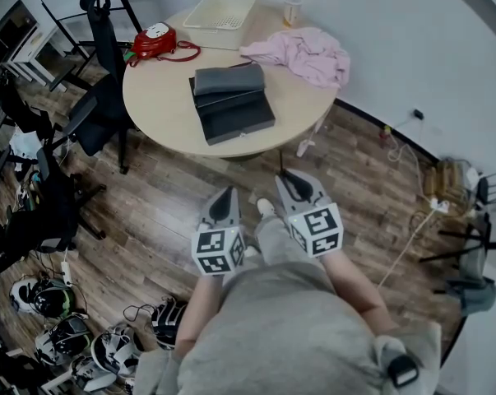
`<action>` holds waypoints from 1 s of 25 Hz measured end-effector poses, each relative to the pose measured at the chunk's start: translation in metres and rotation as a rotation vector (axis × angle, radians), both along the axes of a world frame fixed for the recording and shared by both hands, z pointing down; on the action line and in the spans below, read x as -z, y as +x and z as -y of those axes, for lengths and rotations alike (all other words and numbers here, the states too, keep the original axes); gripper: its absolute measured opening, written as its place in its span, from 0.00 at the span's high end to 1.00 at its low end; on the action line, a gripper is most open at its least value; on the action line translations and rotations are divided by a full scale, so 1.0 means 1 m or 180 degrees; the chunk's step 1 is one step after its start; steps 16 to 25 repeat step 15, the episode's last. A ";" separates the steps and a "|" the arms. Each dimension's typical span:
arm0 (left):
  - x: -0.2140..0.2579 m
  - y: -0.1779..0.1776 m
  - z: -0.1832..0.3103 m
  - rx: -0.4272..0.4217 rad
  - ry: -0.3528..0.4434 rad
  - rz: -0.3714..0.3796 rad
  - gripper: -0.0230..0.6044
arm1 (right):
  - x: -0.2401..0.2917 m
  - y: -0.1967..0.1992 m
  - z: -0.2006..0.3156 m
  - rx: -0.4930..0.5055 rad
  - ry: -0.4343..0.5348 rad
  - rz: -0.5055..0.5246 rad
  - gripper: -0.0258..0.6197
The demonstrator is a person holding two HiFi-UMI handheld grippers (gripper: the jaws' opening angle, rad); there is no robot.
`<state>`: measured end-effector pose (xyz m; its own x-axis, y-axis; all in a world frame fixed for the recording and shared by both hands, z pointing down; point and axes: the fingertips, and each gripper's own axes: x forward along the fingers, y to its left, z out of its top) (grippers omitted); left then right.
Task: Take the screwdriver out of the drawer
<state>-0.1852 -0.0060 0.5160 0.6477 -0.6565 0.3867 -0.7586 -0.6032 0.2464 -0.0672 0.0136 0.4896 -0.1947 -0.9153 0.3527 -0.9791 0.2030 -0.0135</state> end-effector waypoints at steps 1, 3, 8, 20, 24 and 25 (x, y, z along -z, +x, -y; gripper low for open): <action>0.000 0.000 0.001 -0.0001 0.0001 -0.0002 0.97 | 0.001 0.000 0.001 -0.0008 0.0005 -0.0005 0.88; 0.002 0.002 0.004 0.0000 0.0026 -0.0021 0.97 | 0.003 0.001 0.003 -0.0011 0.0025 -0.0013 0.88; 0.005 0.007 0.011 -0.0005 0.0046 -0.0060 0.97 | 0.005 0.005 0.009 0.0007 0.0047 -0.0029 0.88; 0.007 0.005 0.017 -0.0005 0.0052 -0.0060 0.97 | 0.010 0.001 0.013 0.0043 0.0018 -0.0025 0.88; 0.007 0.005 0.017 -0.0005 0.0052 -0.0060 0.97 | 0.010 0.001 0.013 0.0043 0.0018 -0.0025 0.88; 0.007 0.005 0.017 -0.0005 0.0052 -0.0060 0.97 | 0.010 0.001 0.013 0.0043 0.0018 -0.0025 0.88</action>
